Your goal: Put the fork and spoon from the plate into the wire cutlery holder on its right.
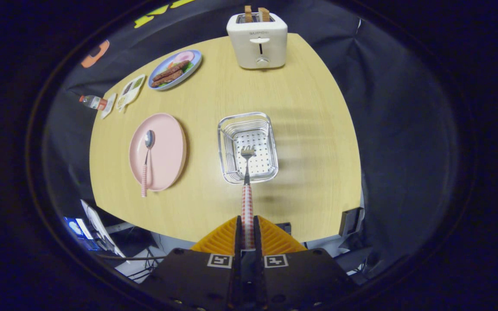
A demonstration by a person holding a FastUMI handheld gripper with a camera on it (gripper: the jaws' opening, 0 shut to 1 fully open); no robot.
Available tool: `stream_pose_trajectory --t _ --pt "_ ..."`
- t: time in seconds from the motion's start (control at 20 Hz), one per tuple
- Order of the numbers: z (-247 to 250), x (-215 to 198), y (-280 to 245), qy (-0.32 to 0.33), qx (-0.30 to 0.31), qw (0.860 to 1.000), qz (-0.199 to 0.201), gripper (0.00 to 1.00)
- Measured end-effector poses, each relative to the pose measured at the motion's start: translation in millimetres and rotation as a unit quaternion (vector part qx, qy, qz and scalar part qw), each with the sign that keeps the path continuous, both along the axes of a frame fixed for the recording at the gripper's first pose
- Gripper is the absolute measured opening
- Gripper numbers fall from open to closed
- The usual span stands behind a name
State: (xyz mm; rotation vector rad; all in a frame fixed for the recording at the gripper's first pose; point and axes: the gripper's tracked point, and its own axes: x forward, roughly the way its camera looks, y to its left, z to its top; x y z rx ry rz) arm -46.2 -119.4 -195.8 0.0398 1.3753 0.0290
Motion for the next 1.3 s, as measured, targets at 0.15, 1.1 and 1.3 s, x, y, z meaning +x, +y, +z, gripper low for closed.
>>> stream_pose_trajectory --t 0.15,1.1,1.3 --pt "11 7 1 -0.005 0.012 1.000 -0.022 0.05" --pt "11 31 -21 -0.052 0.006 0.997 -0.056 0.59" --pt "44 39 -5 -0.142 -0.024 0.989 -0.015 0.96"
